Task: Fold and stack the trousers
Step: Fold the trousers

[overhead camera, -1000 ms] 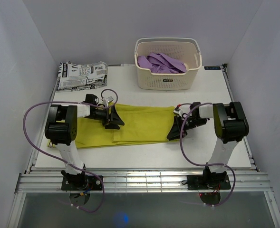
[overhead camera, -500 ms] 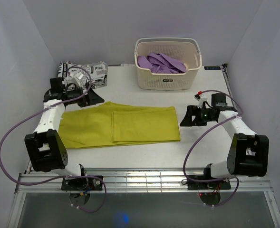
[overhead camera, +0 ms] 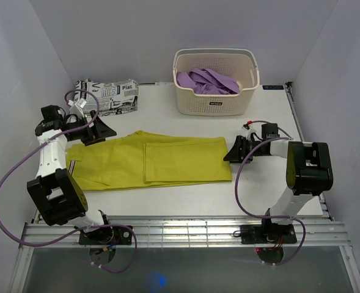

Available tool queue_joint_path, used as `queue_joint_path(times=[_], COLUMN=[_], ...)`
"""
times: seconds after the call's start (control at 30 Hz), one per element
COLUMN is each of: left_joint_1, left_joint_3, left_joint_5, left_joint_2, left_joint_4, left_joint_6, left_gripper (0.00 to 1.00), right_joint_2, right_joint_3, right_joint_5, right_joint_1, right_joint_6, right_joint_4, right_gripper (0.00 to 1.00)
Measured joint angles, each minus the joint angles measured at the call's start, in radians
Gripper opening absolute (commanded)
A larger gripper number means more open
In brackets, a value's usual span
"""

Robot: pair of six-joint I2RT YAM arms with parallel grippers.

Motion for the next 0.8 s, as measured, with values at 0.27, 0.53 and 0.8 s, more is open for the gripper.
queue_joint_path(times=[0.27,0.53,0.8], left_joint_1=[0.130,0.221,0.220], left_joint_3=[0.042,0.043,-0.038], left_joint_5=[0.010,-0.024,-0.139], left_joint_2=[0.029,0.052,0.029], left_joint_4=[-0.024,-0.057,-0.076], left_joint_6=[0.003,0.064,0.248], left_gripper=[0.98,0.98,0.90], right_joint_2=[0.106,0.034,-0.129], right_joint_3=[0.029,0.045,0.283], right_joint_5=[-0.097,-0.016,-0.033], right_joint_1=[0.030,-0.023,-0.332], right_joint_6=[0.055,-0.044,-0.320], right_joint_4=[0.042,-0.139,-0.519], right_gripper=[0.19,0.08,0.08])
